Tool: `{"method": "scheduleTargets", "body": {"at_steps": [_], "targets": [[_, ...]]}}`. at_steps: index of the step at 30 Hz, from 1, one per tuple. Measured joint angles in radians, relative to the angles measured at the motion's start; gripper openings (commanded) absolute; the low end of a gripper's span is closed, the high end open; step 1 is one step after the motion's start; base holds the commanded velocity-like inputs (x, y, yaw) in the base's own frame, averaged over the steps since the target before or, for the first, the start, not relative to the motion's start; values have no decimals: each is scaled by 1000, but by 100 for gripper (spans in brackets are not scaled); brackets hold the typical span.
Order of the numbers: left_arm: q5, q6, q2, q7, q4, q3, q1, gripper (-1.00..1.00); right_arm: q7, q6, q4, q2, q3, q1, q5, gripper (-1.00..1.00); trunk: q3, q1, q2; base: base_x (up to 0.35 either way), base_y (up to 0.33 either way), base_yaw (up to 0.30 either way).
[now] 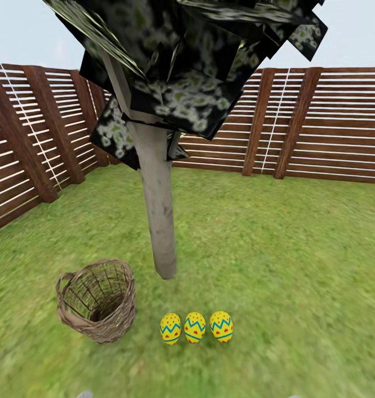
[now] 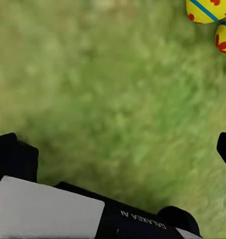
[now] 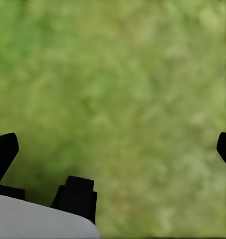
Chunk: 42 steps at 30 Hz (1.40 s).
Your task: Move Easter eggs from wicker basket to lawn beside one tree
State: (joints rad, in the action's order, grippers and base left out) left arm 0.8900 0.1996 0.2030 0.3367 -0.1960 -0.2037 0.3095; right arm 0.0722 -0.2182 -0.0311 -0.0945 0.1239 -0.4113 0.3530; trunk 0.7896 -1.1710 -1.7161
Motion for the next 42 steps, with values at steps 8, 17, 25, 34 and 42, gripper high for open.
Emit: {"method": "scheduleTargets", "body": {"at_steps": [8, 17, 25, 34, 42], "targets": [[0, -2, -1, -48, 0, 1, 0, 100, -12, -3, 1, 0, 1, 0, 0, 100, -25, 31, 56, 0, 0, 0], [0, -53, -20, -98, 0, 1, 0, 100, -12, -3, 4, 0, 0, 0, 3, 100, -53, 65, 119, 0, 0, 0], [2, -58, -26, -105, 1, 1, 0, 100, -39, -2, 2, -1, 1, 0, -3, 100, -78, 96, 175, 0, 0, 0], [1, -58, -45, -105, 60, 0, 0, 100, -59, 11, -4, -6, 3, 1, -8, 100, -106, 130, 238, 0, 0, 0], [0, -59, -61, -106, 90, 1, 0, 100, -62, 3, -6, -7, 2, 20, -3, 100, -132, 161, 294, 0, 0, 0]]}}
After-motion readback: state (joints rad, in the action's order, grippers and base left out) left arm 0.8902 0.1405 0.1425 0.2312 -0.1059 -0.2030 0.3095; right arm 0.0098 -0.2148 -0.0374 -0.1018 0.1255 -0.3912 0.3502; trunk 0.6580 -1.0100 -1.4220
